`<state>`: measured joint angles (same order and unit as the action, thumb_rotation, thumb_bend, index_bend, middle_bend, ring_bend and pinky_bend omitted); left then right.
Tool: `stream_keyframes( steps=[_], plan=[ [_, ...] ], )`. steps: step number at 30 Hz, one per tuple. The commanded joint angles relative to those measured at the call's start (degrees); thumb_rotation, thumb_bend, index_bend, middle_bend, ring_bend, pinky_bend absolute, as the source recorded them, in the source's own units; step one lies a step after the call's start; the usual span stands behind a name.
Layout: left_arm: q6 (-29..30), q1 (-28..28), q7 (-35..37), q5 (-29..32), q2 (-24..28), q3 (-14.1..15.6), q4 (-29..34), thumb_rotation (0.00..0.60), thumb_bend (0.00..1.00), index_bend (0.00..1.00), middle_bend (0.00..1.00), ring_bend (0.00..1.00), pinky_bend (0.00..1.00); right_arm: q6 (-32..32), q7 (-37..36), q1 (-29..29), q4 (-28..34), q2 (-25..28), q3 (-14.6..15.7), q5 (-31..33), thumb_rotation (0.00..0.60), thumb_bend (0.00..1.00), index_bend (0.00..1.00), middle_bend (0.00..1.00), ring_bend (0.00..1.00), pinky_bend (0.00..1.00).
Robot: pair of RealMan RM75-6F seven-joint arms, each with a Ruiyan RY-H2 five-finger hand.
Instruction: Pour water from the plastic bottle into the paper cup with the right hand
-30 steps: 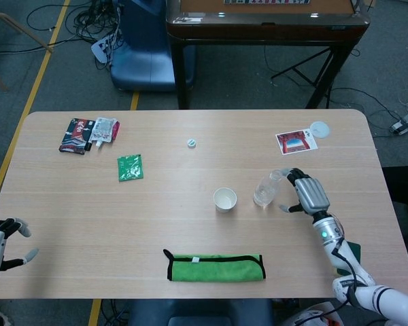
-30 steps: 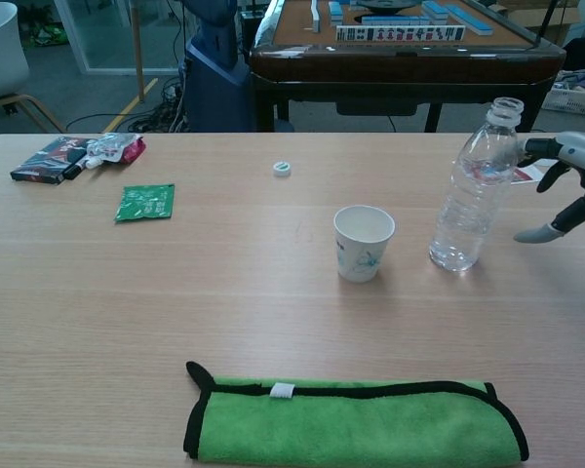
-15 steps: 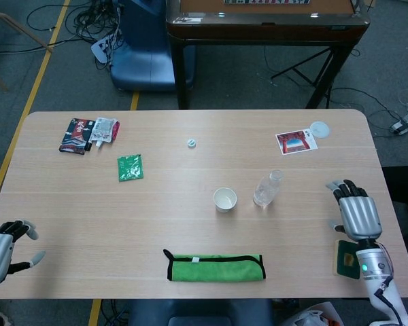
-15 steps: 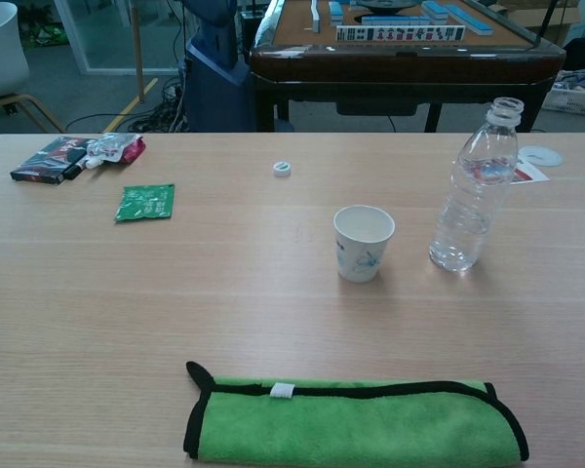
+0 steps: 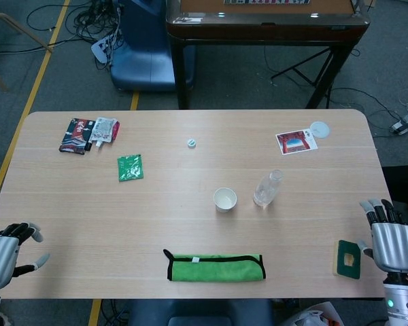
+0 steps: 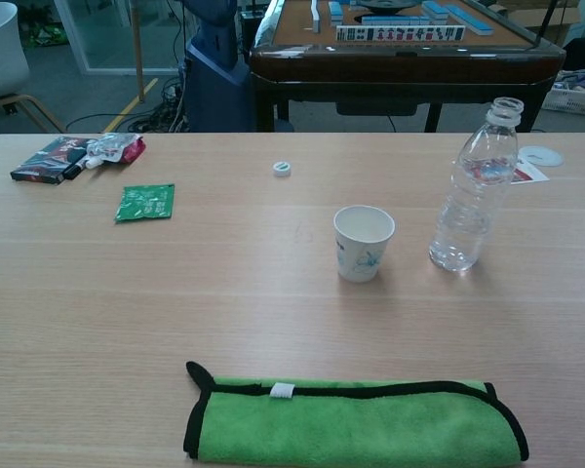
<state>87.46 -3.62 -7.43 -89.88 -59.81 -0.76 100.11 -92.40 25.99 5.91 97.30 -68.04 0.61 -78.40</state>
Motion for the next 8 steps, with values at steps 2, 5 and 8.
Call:
stream_keyframes(
  steps=[2, 5, 8],
  plan=[
    [-0.56, -0.3, 0.51, 0.43, 0.02, -0.18, -0.07, 0.6, 0.11, 0.54, 0.41, 0.36, 0.56, -0.27, -2.81, -1.06, -0.54, 0.76, 0.05, -2.1, 0.6, 0.0, 0.22, 0.21, 0.13, 0.3],
    [-1.27, -0.61, 0.56, 0.92, -0.02, -0.29, -0.26, 0.6, 0.11, 0.54, 0.41, 0.36, 0.56, 1.4, -7.07, -0.7, -1.85, 1.08, -0.13, -3.11, 0.6, 0.0, 0.22, 0.21, 0.13, 0.3],
    [-1.46, -0.73, 0.31, 0.93, -0.09, -0.27, -0.34, 0.6, 0.11, 0.54, 0.41, 0.36, 0.56, 3.19, -10.87, -0.17, -2.7, 1.63, 0.11, -4.71, 0.6, 0.0, 0.22, 0.21, 0.13, 0.3]
  ],
)
